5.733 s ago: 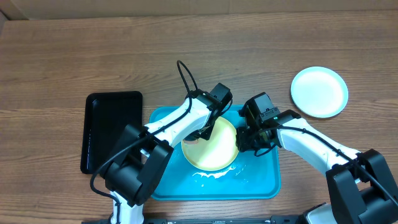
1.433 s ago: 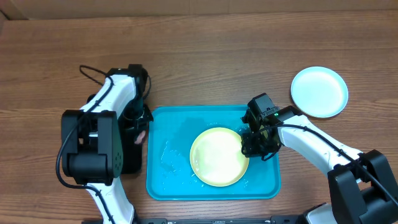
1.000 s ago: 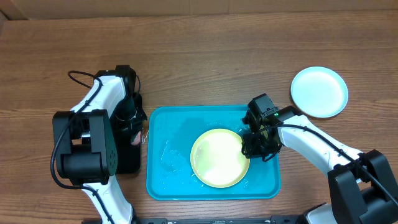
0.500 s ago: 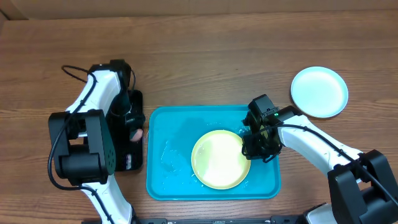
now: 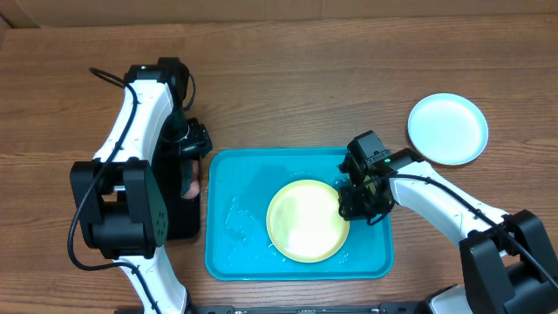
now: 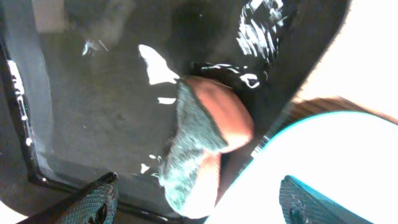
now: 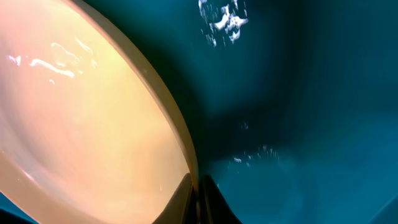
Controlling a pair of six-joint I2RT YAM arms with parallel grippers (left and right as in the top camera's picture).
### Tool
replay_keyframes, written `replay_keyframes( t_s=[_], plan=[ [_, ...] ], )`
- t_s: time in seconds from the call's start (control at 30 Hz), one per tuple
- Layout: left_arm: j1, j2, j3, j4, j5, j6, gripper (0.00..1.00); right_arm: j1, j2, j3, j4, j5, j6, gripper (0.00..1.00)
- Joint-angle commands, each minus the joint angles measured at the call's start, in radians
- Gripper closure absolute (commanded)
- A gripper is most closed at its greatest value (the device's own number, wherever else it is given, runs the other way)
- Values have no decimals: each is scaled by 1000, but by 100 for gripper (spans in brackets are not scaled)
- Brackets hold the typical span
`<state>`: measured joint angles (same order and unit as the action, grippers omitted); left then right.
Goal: Clean dirty plates on tray and stack at the side
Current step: 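Lift the yellow plate off the teal tray with the right gripper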
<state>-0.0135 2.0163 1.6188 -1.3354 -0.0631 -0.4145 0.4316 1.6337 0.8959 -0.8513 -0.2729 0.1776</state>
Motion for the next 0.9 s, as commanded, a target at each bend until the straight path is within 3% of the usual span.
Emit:
replay_keyframes(
  t_s=[0.0,0.1,0.2,0.47,0.87],
  plan=[
    [-30,-2,86,-24,36,40,16,-5,2,22,35,3,-10,96],
    [-58,-19,147,-51,36,82,15,-5,2,22,65,3,-10,96],
    [-74,-29,184,-78,39,86,0,-5,2,24,89,4,-12,96],
    [-76,-31,196,-87,82,86,0,-5,-5,174,-10,128,-26,96],
    [-76,-31,196,-39,83,98,0,46,-8,534,-409,474,-56,96]
  ],
)
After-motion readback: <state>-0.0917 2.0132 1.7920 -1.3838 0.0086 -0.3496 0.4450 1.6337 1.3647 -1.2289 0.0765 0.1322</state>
